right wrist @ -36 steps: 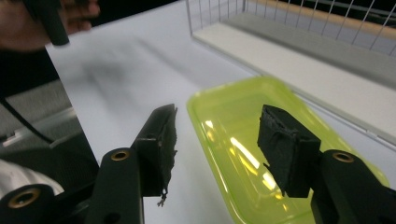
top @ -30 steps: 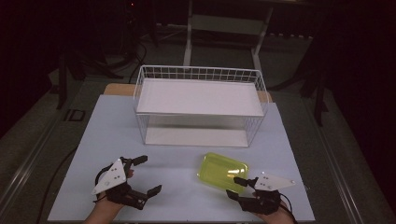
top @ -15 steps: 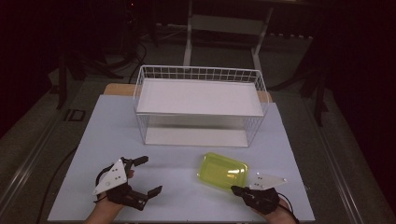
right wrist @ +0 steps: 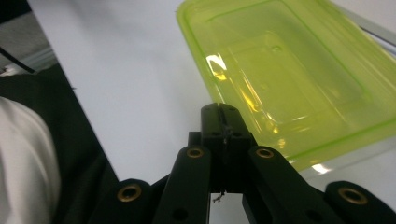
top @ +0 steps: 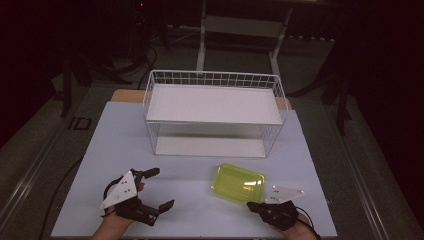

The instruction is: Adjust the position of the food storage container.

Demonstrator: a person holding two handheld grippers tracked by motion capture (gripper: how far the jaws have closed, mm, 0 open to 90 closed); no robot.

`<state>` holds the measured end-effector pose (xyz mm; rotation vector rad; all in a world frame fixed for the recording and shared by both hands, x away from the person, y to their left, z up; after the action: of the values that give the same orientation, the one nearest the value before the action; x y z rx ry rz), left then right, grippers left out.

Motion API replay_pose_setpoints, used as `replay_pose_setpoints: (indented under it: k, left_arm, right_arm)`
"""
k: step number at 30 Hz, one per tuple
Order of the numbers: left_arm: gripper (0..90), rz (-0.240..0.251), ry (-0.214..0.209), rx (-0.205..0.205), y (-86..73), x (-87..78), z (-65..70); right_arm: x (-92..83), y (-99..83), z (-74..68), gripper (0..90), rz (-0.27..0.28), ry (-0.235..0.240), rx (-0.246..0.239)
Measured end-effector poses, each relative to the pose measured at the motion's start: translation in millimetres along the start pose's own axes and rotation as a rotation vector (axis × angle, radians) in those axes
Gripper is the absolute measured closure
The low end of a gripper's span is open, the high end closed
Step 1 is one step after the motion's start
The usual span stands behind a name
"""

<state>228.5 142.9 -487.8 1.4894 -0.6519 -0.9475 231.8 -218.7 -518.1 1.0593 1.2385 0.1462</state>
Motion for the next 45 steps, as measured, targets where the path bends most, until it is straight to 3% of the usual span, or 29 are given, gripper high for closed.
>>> replay_pose_setpoints:
  k: [5,13,16,19,23,27,30,37,45]
  left_arm:
    - [0.0,0.002,0.001,0.001,0.3,-0.3,0.0]
    - [0.0,0.006,0.001,-0.004,0.5,-0.2,-0.2]
    - [0.0,0.003,0.004,-0.003,-0.2,-0.2,-0.4]
    - [0.0,0.002,0.004,-0.006,-0.6,0.2,-0.2]
    - [0.0,0.001,0.002,-0.008,-0.9,1.2,-0.1]
    - [0.0,0.001,0.002,-0.006,-1.2,0.5,-0.5]
    - [0.0,0.005,0.006,-0.012,-1.5,0.1,-1.5]
    - [0.0,0.001,0.004,-0.014,-2.3,0.4,-1.4]
    - [0.0,0.000,0.002,-0.019,-2.7,0.9,-1.3]
  right_arm:
    - [-2.4,-0.2,8.9,90.0,0.001,-0.034,0.012]
    - [-0.4,1.8,26.7,90.0,-0.008,-0.045,-0.004]
    - [-0.9,2.1,33.4,90.0,0.000,-0.055,0.014]
    - [-7.3,6.2,37.9,90.0,0.023,-0.076,-0.002]
    - [-13.3,11.1,58.5,90.0,0.044,-0.141,-0.006]
    - [-7.7,6.4,80.8,90.0,0.011,-0.203,0.007]
    - [-3.4,2.8,91.1,90.0,0.005,-0.210,0.032]
    - [3.7,1.3,92.3,90.0,0.005,-0.190,0.045]
    - [11.6,8.8,79.5,90.0,0.003,-0.151,0.030]
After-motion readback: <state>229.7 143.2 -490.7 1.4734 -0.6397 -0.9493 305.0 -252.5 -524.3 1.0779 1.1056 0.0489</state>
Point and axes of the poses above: each handheld gripper's, and its own axes: x roughly forward along the jaws, y roughly out of its top, z roughly to its right, the point moved 4 cm from there along x, roughly forward along the jaws, and after that the axes turned 1 degree about -y, right-handed, at the moved point
